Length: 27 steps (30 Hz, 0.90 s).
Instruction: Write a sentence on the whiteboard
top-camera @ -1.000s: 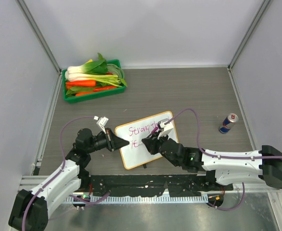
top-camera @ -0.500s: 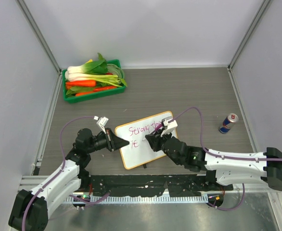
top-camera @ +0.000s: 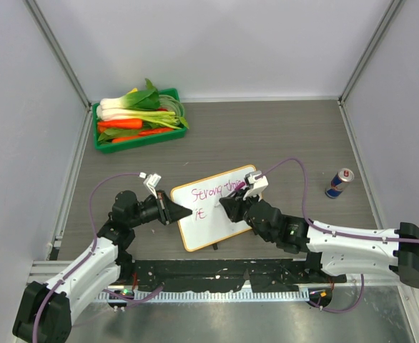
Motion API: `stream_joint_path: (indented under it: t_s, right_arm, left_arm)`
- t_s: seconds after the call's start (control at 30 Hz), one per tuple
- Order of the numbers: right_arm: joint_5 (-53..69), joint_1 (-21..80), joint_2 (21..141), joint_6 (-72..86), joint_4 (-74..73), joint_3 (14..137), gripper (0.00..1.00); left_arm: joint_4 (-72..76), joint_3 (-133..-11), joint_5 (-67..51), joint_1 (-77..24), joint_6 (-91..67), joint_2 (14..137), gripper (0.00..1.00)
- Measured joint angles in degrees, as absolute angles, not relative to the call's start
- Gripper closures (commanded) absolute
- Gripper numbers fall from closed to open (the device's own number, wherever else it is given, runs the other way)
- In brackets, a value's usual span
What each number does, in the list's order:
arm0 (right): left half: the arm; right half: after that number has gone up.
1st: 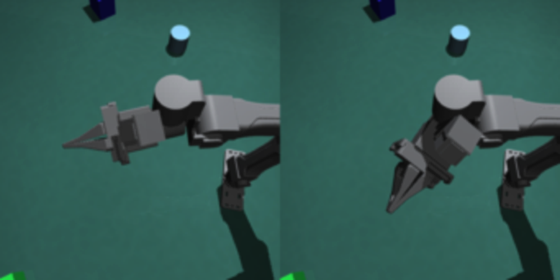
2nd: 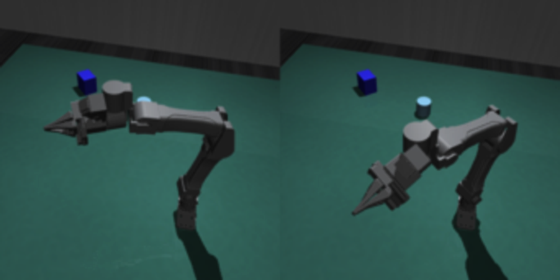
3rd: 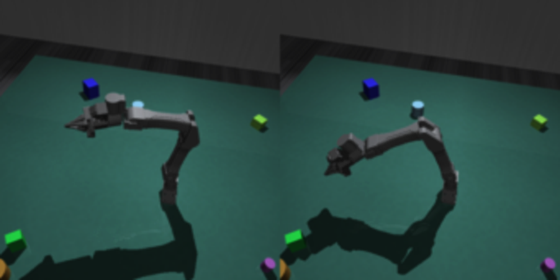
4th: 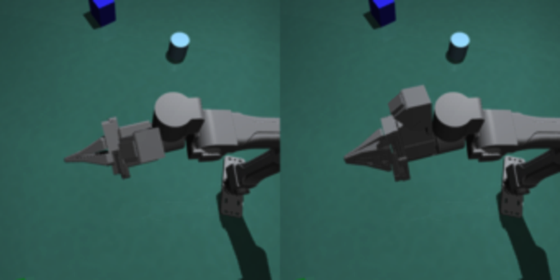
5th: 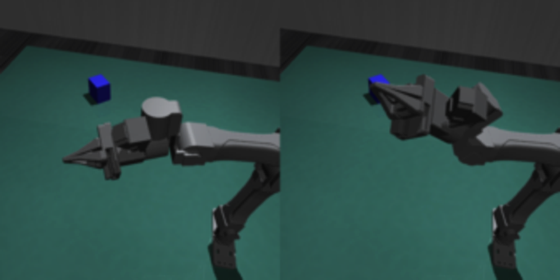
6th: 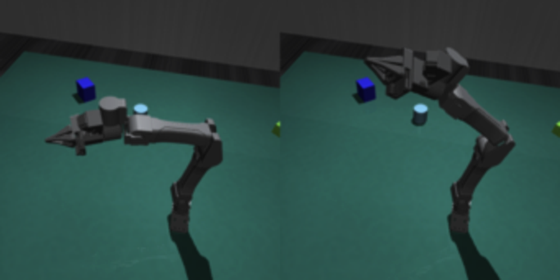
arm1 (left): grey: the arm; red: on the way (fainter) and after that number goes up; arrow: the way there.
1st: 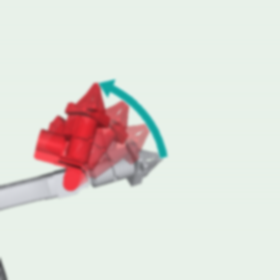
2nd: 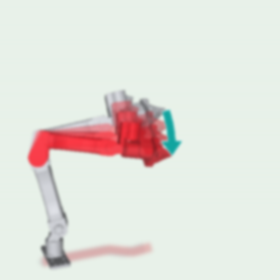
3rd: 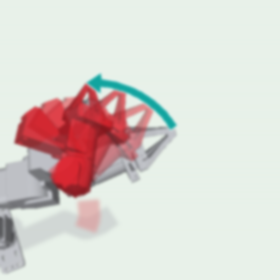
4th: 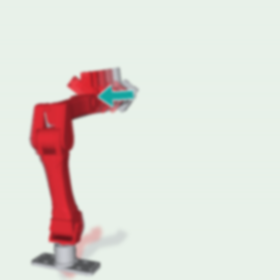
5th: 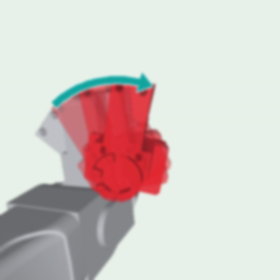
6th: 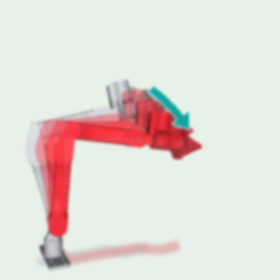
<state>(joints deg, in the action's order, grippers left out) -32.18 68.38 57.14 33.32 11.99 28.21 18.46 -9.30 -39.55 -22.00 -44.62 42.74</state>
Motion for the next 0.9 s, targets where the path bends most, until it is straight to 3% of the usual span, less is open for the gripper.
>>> stream_joint_path:
  t_s: [0.9]
  right_arm:
    - [-27.86,68.45,58.54,36.07,14.87,26.68,0.99]
  left_arm:
    - [18.41,-9.3,-39.51,-22.0,-44.66,42.85,1.0]
